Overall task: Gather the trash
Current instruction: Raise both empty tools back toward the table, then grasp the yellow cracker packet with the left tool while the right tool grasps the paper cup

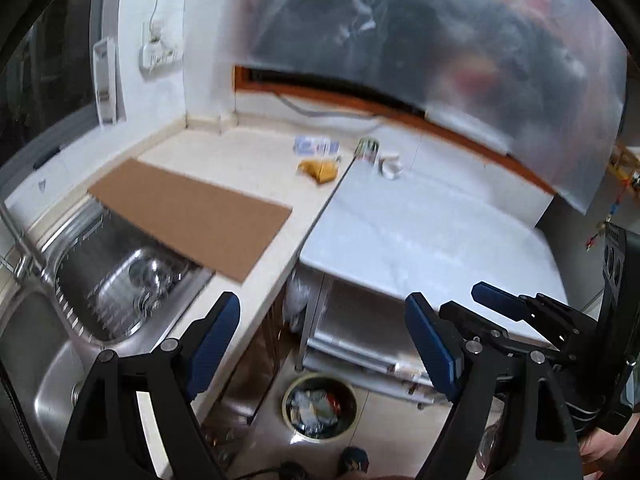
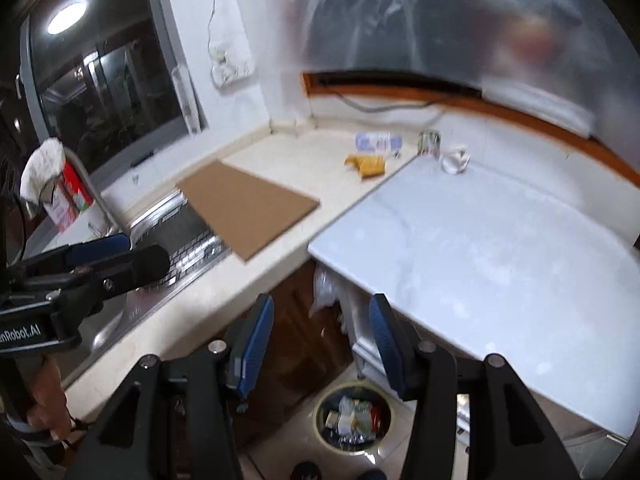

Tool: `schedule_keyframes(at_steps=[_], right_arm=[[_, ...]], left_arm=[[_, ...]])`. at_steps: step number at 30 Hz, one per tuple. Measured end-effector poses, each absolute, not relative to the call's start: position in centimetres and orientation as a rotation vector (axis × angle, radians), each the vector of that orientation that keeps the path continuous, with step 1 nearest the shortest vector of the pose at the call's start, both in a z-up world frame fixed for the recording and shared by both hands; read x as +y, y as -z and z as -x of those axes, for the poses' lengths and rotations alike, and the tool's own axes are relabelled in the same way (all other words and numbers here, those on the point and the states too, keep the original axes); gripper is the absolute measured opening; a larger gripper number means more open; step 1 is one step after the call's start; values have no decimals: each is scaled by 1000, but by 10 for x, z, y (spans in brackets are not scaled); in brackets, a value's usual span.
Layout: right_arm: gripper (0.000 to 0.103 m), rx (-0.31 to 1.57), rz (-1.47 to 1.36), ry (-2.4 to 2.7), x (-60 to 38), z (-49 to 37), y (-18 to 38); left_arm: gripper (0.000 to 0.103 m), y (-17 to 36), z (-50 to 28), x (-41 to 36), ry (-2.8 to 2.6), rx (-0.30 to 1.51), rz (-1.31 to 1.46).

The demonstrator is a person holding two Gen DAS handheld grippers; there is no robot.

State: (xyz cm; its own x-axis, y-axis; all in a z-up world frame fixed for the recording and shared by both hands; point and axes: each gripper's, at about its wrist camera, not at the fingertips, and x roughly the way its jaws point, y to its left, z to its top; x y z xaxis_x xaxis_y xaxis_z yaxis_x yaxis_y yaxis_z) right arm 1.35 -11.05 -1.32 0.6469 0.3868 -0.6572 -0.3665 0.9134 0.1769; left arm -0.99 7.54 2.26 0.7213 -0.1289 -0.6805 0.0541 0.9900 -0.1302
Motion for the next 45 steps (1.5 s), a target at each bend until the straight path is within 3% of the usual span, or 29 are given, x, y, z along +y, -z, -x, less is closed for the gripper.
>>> schedule_keyframes(at_steps=[14, 20, 37, 45], right_arm=[[50, 623, -36, -300, -121, -48, -37], [50, 595, 8, -272, -121, -77, -43], [50, 763, -22, -353, -172, -261, 18], [50, 808, -45, -290, -193, -361, 57]], left_arm=[[83, -45, -41, 112, 160, 648, 278], [83, -26, -81, 119, 115, 720, 296], [83, 10, -267, 49, 56, 861, 298], [83, 54, -361, 29, -98, 902, 310]])
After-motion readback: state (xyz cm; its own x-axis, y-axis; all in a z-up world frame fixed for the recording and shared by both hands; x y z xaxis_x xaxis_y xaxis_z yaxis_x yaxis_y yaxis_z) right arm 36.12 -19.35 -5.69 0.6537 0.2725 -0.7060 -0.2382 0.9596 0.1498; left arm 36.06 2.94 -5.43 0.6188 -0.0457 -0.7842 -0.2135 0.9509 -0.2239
